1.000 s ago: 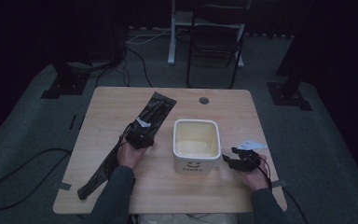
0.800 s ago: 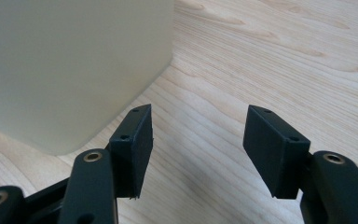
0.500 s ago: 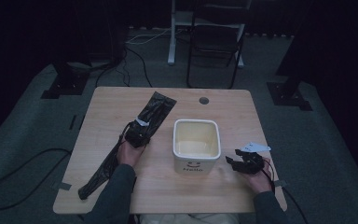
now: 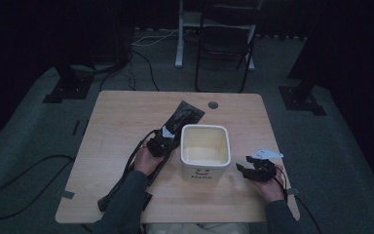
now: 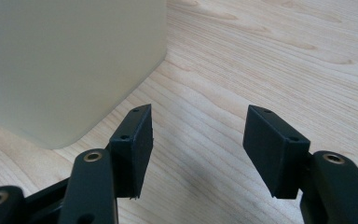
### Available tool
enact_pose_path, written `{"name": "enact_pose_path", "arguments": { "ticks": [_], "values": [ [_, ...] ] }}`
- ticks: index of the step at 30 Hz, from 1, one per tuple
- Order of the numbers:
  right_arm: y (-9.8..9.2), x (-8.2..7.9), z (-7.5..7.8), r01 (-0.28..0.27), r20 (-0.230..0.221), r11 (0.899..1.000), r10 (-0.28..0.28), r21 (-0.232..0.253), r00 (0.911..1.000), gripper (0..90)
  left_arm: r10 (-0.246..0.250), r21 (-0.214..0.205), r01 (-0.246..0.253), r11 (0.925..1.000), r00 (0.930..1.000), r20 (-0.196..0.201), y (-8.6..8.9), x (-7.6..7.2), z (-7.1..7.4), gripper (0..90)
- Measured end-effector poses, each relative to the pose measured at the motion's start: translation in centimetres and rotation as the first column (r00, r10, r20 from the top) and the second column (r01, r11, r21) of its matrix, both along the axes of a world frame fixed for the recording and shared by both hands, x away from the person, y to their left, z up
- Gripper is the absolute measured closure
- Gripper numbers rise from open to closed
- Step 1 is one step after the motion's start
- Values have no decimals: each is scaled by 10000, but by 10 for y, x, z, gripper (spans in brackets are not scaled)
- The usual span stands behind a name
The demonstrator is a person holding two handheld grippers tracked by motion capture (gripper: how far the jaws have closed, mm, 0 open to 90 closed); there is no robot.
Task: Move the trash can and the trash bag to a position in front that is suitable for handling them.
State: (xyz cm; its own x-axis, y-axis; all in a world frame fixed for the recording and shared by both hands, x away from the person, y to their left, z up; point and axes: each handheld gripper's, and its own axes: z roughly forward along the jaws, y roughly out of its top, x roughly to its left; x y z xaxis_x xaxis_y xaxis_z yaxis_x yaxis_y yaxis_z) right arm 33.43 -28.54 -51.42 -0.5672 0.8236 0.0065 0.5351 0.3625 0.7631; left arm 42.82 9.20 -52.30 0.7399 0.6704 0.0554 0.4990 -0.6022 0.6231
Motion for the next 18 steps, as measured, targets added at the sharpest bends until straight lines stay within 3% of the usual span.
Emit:
{"name": "enact_pose_path", "arguments": {
  "ticks": [4,5,6,10,12,18],
  "values": [
    [0,0,0,-2,-12,10000,2,-15,10000,421,62,47,-62,10000,10000,-51,1,-1,1,869],
    [0,0,0,-10,-32,10000,10,-11,10000,420,268,-4,-268,9996,9996,-32,3,-1,1,716],
    [1,0,0,-23,-28,10000,23,-20,10000,420,429,31,-428,9991,9991,-40,6,0,3,655],
    [1,0,0,-46,-45,10000,46,-15,10000,420,927,-110,-927,9956,9957,-44,20,-6,15,560],
    [1,0,-1,-48,-49,10000,47,-21,10000,419,1062,-190,-1059,9942,9942,169,33,-17,30,540],
    [2,-1,0,-50,-54,10000,50,12,10000,418,1351,-129,-1346,9908,9900,415,61,-35,46,520]
  ]
}}
